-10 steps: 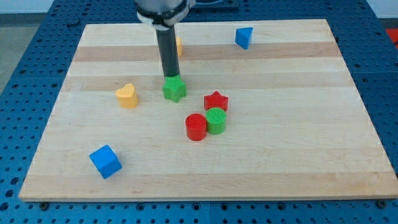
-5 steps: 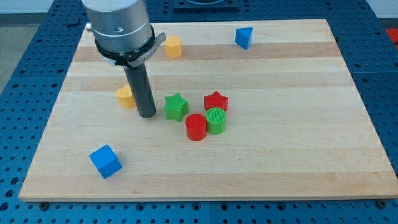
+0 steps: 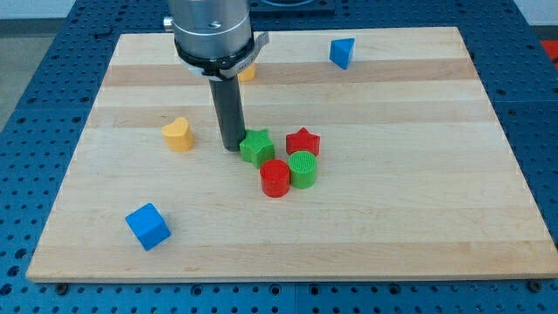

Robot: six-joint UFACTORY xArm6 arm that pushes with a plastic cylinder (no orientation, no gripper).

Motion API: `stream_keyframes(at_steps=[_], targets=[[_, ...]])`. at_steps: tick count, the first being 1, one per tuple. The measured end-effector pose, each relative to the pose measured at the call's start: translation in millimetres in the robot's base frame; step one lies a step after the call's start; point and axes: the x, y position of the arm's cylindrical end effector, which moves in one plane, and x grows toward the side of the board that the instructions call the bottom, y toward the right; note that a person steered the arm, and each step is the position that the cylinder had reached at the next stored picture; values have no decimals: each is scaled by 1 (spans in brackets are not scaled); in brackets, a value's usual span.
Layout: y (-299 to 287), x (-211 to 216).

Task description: Move the green star closer to red circle

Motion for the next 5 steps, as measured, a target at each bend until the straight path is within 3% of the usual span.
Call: stream_keyframes(at_steps=[5], targets=[[15, 17]])
